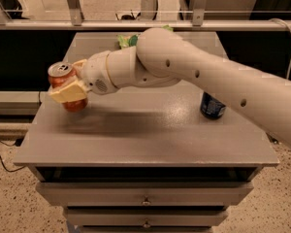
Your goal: Move coke can near green rice chip bag
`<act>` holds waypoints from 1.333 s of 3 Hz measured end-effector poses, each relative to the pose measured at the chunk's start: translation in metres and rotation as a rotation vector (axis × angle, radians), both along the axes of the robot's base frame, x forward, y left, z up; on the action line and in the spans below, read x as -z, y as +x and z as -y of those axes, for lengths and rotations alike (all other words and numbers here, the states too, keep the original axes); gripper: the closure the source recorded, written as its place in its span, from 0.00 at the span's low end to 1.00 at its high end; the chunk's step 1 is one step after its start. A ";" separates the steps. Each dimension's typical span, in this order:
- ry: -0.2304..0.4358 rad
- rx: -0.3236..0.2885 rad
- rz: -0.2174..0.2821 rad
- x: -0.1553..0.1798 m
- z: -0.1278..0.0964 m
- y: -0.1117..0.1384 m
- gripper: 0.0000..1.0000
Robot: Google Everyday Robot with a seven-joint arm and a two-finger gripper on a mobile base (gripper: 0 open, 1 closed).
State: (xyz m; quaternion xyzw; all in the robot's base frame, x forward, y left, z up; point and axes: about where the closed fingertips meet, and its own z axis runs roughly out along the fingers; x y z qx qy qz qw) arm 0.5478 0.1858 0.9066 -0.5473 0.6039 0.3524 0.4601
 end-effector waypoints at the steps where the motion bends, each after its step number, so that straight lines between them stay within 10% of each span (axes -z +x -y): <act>1: -0.033 0.088 0.063 -0.028 0.066 0.037 1.00; 4: -0.100 0.147 0.173 -0.055 0.107 0.065 1.00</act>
Offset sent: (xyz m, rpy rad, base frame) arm 0.0266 -0.0500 0.0186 -0.0281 -0.0467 -0.0673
